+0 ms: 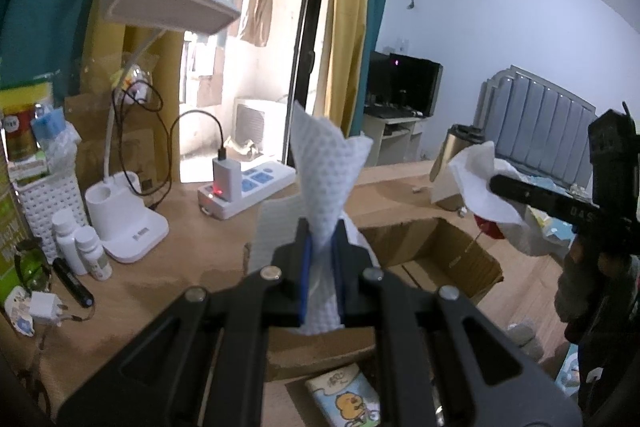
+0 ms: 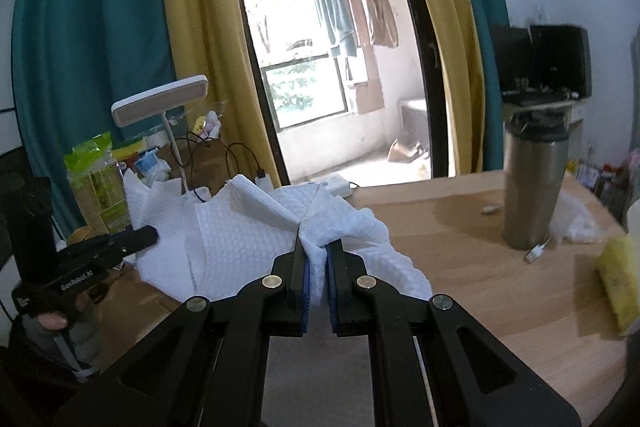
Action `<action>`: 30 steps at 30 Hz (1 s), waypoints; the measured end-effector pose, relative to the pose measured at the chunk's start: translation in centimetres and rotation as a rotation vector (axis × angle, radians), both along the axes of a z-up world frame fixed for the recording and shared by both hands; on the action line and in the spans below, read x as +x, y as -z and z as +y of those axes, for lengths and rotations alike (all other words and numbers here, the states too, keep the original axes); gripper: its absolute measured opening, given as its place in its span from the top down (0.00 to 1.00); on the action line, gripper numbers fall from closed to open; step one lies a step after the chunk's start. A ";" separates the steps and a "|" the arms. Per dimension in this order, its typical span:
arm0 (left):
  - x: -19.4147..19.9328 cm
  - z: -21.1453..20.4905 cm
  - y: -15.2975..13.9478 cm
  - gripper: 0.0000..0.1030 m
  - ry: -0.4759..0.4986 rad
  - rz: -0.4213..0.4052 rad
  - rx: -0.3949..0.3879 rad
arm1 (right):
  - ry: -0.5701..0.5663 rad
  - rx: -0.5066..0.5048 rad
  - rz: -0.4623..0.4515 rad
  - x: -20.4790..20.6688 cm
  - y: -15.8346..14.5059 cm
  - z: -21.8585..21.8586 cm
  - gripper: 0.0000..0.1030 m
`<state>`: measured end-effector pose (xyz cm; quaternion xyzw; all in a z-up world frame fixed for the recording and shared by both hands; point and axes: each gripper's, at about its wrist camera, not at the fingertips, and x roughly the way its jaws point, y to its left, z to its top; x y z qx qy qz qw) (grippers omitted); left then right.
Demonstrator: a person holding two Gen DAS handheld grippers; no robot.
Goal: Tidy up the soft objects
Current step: 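Lift the white cloth with the right gripper and carry it over the box, then lower the white cloth into the cardboard box and open the right gripper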
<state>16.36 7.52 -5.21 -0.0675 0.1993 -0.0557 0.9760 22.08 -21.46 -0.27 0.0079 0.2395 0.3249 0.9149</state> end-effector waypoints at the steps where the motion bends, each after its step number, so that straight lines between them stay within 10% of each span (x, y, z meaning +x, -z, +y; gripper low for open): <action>1: 0.3 0.1 0.2 0.89 0.003 0.010 -0.007 | -0.003 0.005 0.009 0.1 0.1 0.0 0.92; 13: 1.7 -0.3 2.2 0.87 0.022 0.075 -0.017 | -0.022 0.057 0.107 -0.6 1.0 -2.1 0.92; 19: 2.2 -1.1 2.7 0.76 0.040 0.118 -0.005 | -0.022 0.076 0.131 -0.9 1.4 -2.8 0.92; 24: 2.0 -1.0 2.8 0.40 0.037 0.125 -0.019 | -0.042 0.068 0.109 -0.1 1.5 -1.2 0.92; 30: 1.2 -0.5 2.5 0.39 0.023 0.115 -0.023 | -0.026 -0.006 0.147 1.0 4.2 0.4 0.82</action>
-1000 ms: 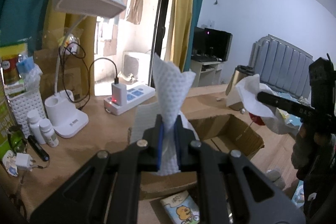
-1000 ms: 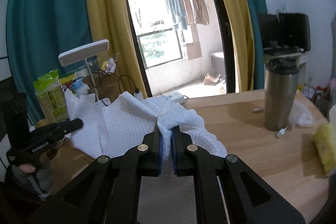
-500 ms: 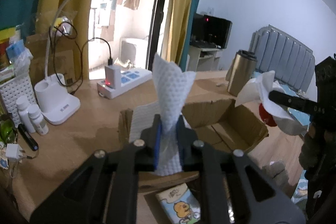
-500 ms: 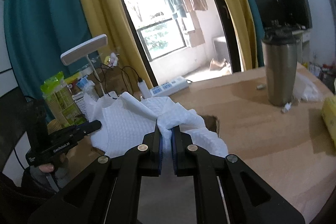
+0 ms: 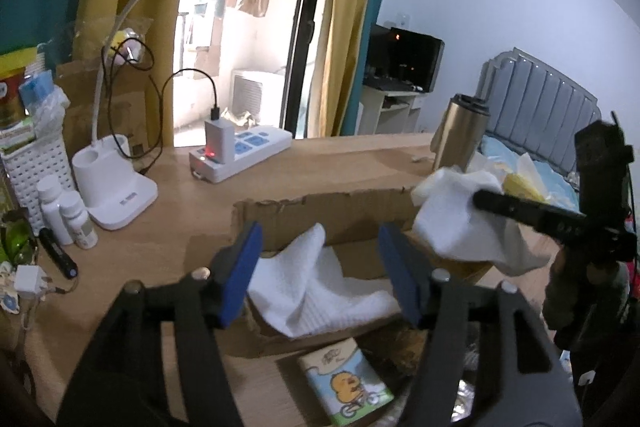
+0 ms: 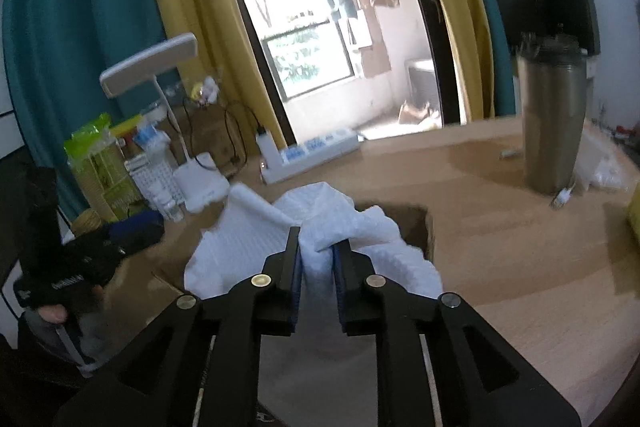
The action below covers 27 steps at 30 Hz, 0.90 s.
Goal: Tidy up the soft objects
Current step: 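Lower the white cloth into the cardboard box and open the right gripper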
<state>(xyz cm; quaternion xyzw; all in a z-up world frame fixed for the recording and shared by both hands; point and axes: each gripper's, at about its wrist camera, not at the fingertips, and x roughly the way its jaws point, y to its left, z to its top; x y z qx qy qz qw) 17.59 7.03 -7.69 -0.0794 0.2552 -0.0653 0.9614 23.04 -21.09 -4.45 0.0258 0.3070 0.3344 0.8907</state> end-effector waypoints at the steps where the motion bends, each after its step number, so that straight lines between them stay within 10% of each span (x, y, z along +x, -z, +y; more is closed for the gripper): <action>1: -0.1 0.0 0.0 0.39 -0.001 0.000 0.004 | 0.007 -0.008 0.005 0.0 0.3 0.0 0.77; 9: -1.2 0.4 -0.2 0.38 -0.008 -0.008 0.002 | 0.032 -0.065 -0.027 -1.1 0.4 -0.7 0.70; 13: -1.5 0.8 -0.1 0.38 -0.018 -0.009 -0.007 | 0.046 -0.099 -0.069 -1.4 -0.3 -0.7 0.94; 21: -2.2 1.5 0.1 0.37 -0.029 -0.015 -0.033 | 0.015 -0.205 -0.108 -1.5 -1.4 1.0 0.96; 23: -2.3 1.7 0.2 0.37 -0.032 -0.014 -0.041 | -0.008 -0.260 -0.098 -1.7 -0.9 1.8 0.81; 25: -2.5 1.9 0.3 0.36 -0.035 -0.014 -0.048 | -0.033 -0.296 -0.090 -1.9 -0.4 2.7 0.34; 27: -2.6 2.0 0.4 0.36 -0.036 -0.016 -0.054 | -0.044 -0.330 -0.081 -1.7 0.1 3.6 0.34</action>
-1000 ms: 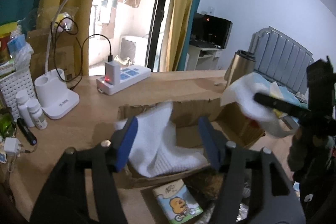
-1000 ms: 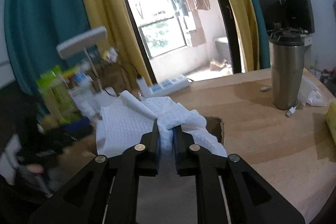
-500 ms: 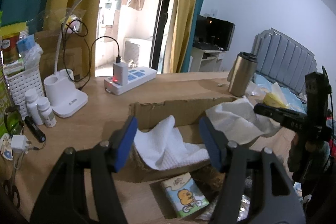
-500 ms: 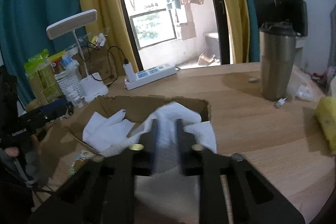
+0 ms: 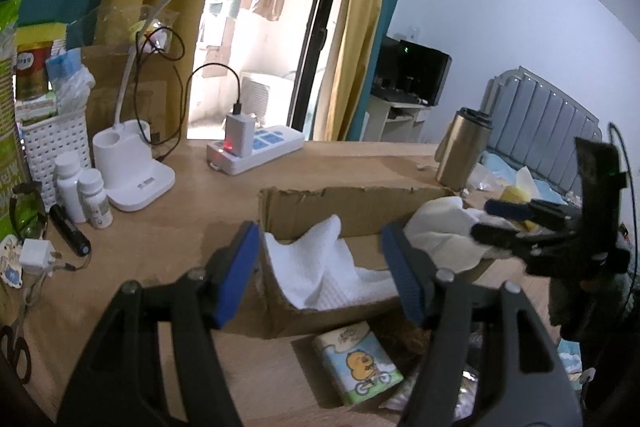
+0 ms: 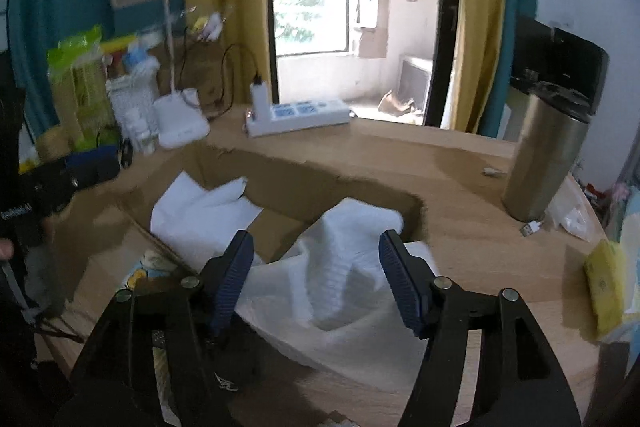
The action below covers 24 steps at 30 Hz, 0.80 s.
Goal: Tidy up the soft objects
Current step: 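Lower the white cloth into the cardboard box and open the right gripper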
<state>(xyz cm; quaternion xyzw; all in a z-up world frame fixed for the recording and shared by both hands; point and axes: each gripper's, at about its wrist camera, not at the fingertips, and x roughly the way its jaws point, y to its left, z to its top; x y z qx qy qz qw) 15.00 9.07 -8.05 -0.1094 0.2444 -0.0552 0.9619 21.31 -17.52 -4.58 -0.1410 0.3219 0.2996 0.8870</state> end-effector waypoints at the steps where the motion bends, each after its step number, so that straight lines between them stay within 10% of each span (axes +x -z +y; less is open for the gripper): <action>1: -0.1 0.1 0.0 0.36 -0.001 -0.002 -0.003 | 0.019 -0.034 0.002 0.4 0.4 0.5 0.34; 3: -0.3 0.2 -0.1 0.36 0.000 -0.010 -0.007 | 0.021 -0.081 0.018 1.0 1.0 1.2 0.36; 7: -0.7 0.3 0.1 0.36 0.003 -0.017 -0.007 | 0.017 -0.167 0.025 1.5 2.1 2.1 0.97; 24: -1.5 1.8 0.2 0.35 -0.025 -0.026 -0.042 | -0.184 -0.030 -0.094 0.8 -4.8 9.8 0.97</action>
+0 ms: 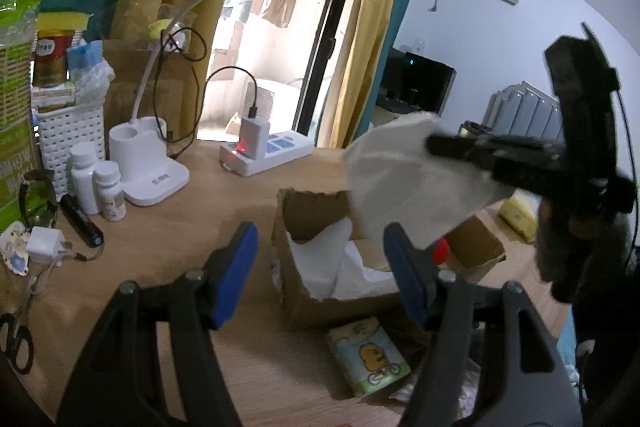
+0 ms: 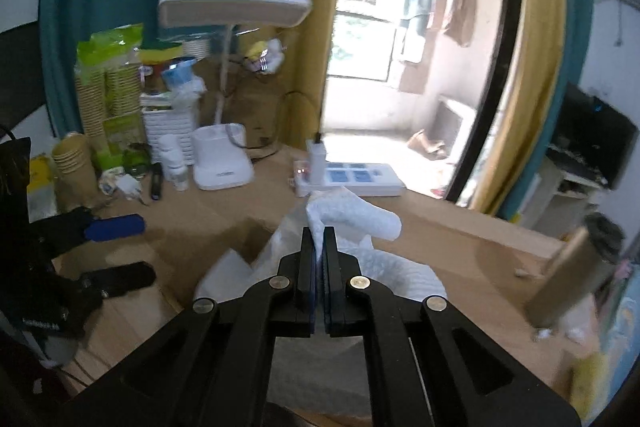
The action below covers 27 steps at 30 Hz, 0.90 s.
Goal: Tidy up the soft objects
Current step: 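Lower the white cloth into the cardboard box and open the right gripper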
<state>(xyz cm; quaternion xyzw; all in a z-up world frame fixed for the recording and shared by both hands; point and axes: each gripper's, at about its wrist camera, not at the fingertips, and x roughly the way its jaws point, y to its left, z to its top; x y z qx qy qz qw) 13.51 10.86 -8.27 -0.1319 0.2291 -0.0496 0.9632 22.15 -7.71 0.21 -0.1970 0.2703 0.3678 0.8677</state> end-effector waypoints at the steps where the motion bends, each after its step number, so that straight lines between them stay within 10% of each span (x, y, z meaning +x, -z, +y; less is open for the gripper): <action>1: -0.1 0.1 -0.1 0.35 -0.005 -0.001 -0.001 | -0.009 0.001 0.026 0.2 0.7 0.5 0.97; 20: 0.8 -1.1 0.3 0.34 0.025 0.022 0.017 | 0.067 -0.089 0.330 2.7 9.7 -1.3 0.97; 27: 1.2 -1.7 0.3 0.34 0.034 0.031 0.022 | 0.076 -0.058 0.296 2.2 8.6 -2.1 0.73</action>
